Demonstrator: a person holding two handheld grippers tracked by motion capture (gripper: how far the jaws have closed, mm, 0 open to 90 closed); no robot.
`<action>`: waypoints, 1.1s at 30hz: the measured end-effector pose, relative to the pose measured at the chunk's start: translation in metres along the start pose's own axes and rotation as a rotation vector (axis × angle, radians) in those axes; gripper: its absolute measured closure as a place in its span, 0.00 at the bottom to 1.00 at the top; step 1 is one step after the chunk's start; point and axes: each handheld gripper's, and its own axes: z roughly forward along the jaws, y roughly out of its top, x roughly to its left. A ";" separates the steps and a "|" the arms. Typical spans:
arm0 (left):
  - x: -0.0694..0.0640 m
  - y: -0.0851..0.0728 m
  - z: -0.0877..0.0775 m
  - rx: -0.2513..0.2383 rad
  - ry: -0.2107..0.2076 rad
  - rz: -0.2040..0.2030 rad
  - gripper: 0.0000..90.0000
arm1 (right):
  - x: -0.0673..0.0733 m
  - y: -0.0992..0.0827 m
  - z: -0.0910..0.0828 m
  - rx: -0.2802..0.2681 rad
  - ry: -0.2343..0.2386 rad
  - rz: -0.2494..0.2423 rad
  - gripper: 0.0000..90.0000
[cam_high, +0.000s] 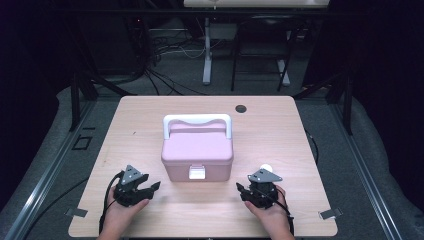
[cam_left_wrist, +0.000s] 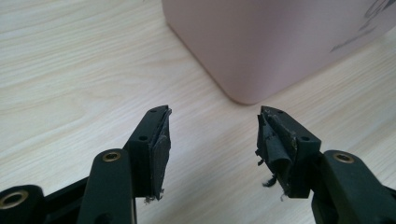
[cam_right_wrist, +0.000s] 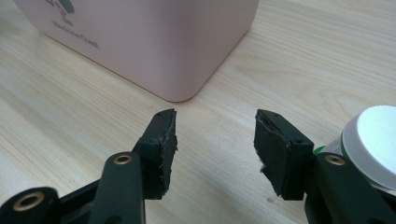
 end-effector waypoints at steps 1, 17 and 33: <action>0.000 0.000 0.000 -0.013 -0.002 -0.007 0.50 | 0.000 0.000 0.000 -0.004 0.007 -0.006 0.56; 0.007 -0.001 -0.002 -0.026 -0.012 -0.076 0.58 | 0.004 0.002 0.000 -0.018 -0.005 -0.027 0.58; 0.004 0.006 0.001 -0.033 -0.013 -0.094 0.60 | 0.004 0.012 0.002 -0.027 -0.019 -0.005 0.58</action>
